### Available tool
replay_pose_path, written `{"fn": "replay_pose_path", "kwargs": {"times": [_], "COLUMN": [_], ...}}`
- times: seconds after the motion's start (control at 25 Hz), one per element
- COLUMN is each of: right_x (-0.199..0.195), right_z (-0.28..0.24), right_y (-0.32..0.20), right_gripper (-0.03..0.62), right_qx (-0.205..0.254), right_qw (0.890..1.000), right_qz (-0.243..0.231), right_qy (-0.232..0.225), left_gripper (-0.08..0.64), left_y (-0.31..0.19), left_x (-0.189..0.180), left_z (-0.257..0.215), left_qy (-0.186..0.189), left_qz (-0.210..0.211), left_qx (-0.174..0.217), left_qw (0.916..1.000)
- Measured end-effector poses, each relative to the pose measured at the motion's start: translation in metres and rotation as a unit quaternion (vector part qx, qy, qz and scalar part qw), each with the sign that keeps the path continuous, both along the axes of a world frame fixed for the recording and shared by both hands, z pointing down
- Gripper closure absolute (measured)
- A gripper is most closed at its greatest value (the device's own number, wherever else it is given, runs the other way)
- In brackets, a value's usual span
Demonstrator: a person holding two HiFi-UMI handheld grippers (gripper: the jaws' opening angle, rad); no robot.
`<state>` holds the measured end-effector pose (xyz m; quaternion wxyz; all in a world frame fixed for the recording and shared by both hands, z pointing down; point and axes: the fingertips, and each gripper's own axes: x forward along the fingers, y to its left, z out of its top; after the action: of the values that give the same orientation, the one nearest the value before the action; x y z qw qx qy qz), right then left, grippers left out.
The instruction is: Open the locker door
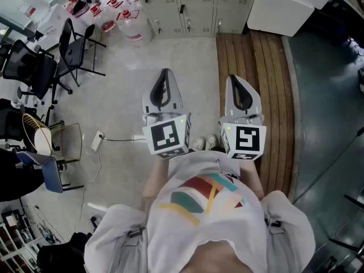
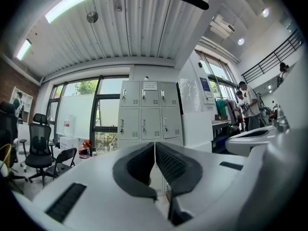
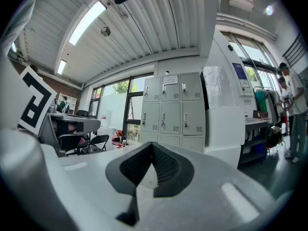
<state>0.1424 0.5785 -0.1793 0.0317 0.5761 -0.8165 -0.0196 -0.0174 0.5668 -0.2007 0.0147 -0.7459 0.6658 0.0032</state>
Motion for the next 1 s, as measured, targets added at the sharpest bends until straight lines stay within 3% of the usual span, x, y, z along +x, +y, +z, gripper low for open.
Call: {"fn": "replay_pose_path", "kwargs": {"times": [0.4, 1.0], "right_x": [0.004, 0.033], "right_z": [0.003, 0.018], "right_y": [-0.007, -0.028], "right_gripper": [0.588, 0.588], "right_qx": [-0.004, 0.004], "right_qw": [1.000, 0.999], "right_qz": [-0.007, -0.032], "right_qy": [0.012, -0.010], "left_gripper": [0.540, 0.540], "left_y": [-0.011, -0.039], "left_x": [-0.001, 0.014], "left_z": [0.001, 0.005], "left_qy": [0.012, -0.005], "left_qz": [-0.009, -0.034], "left_qx": [-0.004, 0.004], "left_qw": [0.9999, 0.9994]}}
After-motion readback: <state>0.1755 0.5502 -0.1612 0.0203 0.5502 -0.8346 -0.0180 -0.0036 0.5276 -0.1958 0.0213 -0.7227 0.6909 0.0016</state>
